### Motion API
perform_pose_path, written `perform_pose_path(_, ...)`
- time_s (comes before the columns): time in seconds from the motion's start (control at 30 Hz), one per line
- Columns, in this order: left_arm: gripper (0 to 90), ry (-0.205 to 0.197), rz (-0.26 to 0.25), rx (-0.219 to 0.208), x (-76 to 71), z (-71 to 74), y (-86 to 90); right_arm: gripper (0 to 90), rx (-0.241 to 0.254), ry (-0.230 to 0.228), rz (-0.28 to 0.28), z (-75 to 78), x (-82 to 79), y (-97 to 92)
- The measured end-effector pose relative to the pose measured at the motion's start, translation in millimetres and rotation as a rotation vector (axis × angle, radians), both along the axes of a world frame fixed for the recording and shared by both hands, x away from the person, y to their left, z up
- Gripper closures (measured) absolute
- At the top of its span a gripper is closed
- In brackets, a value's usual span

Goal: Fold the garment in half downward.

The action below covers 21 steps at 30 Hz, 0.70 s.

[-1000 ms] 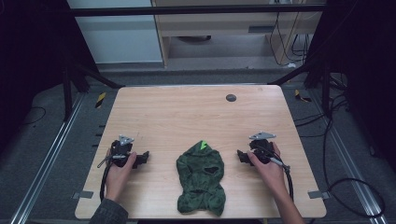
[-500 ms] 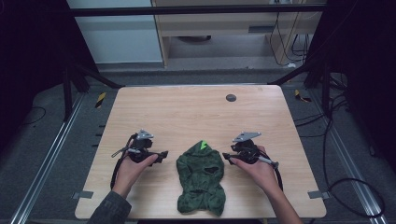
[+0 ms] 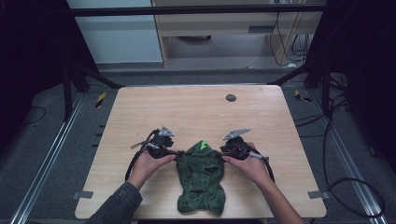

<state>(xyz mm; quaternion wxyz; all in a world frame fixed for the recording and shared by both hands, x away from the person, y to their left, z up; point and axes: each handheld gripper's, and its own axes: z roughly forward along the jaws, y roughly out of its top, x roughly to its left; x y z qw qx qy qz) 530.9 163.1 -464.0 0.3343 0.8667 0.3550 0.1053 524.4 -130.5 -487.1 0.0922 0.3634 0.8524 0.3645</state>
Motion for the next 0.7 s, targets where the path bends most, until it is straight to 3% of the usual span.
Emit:
perform_pose_path(0.23,33.9,0.022,-0.016,0.032,1.6,-7.7,-1.6,55.7,-0.032,-0.001,0.027,0.6,3.5,10.6)
perform_pose_path(0.7,35.4,0.063,-0.032,0.037,5.5,-20.1,-5.7,57.3,-0.092,0.011,0.059,-2.9,4.1,20.2)
